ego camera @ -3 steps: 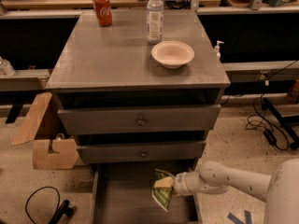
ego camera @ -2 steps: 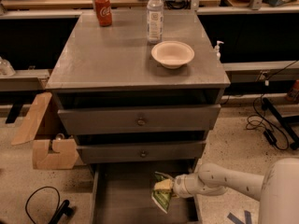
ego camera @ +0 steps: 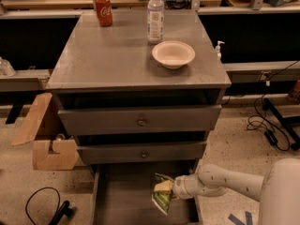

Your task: Place green jalapeno chip bag into bottom drawer

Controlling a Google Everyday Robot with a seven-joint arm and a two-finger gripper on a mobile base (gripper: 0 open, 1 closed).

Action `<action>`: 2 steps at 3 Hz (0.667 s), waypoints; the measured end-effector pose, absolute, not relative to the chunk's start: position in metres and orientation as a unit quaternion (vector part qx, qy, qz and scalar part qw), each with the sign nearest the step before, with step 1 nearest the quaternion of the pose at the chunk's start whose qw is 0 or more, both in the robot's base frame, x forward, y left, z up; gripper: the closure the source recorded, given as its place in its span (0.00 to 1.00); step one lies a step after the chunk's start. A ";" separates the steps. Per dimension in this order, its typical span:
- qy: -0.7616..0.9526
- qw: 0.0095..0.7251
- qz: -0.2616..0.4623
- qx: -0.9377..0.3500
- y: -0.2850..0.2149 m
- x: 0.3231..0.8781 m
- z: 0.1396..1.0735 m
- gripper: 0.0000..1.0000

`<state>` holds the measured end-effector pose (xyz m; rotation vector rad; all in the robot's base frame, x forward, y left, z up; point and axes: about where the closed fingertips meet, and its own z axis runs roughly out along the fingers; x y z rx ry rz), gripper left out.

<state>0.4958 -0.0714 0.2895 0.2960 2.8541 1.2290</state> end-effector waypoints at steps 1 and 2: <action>0.914 0.008 0.395 0.094 -0.069 0.495 0.288 0.23; 0.914 0.006 0.395 0.093 -0.067 0.493 0.288 0.00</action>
Offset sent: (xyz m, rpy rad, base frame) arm -0.0009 0.0018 -0.0007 0.0015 0.0019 0.0025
